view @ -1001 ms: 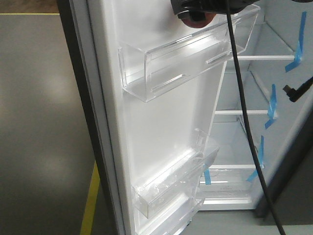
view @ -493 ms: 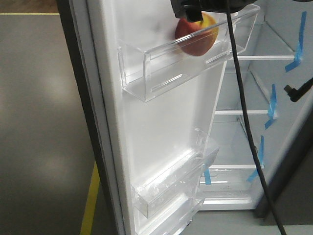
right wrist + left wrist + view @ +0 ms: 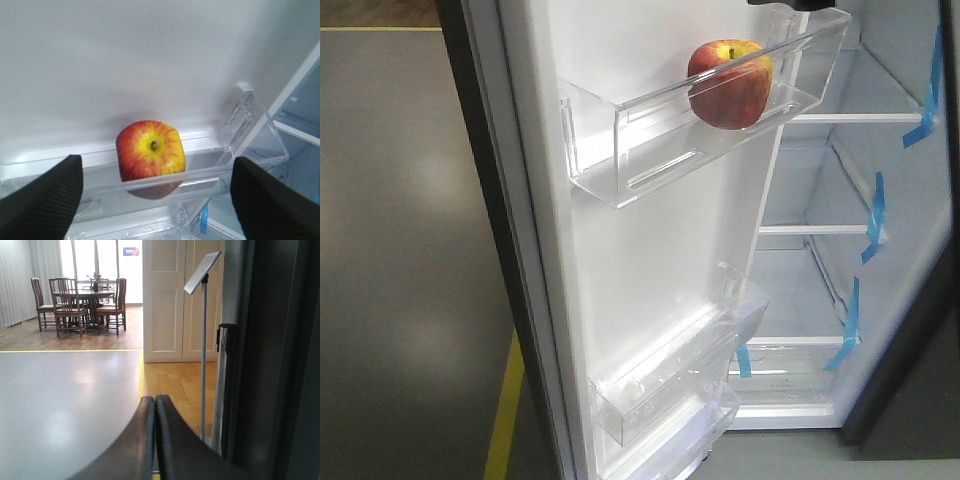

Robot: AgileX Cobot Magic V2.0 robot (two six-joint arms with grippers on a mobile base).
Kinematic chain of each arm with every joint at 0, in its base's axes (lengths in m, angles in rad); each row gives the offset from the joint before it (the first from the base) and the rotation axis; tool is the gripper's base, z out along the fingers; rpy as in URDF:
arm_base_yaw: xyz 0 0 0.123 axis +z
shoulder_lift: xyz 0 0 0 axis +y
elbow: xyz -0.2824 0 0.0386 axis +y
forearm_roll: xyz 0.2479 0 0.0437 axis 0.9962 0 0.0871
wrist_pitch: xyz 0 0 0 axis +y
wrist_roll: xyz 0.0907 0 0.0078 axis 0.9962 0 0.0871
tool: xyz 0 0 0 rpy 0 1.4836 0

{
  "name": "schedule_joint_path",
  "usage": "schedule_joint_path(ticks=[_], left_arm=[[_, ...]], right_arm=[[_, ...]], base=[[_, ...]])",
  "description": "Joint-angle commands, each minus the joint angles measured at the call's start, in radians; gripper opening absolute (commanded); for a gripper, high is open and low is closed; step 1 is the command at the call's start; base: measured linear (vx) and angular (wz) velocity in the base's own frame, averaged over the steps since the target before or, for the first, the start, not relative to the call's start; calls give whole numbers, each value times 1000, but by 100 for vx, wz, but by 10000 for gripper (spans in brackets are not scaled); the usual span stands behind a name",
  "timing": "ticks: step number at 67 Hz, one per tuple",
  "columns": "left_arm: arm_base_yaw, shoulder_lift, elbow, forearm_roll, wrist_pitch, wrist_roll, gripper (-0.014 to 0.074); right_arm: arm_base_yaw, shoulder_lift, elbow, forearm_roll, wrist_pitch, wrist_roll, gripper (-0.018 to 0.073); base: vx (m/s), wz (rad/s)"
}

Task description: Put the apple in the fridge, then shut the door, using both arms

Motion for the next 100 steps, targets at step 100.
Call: schedule_joint_path(ticks=[100], left_arm=[[1,-15,27,-5,-107,-8,-6]], right_arm=[[-1,-1053,1140,102,-188,-48,520]], base=[[0,0]])
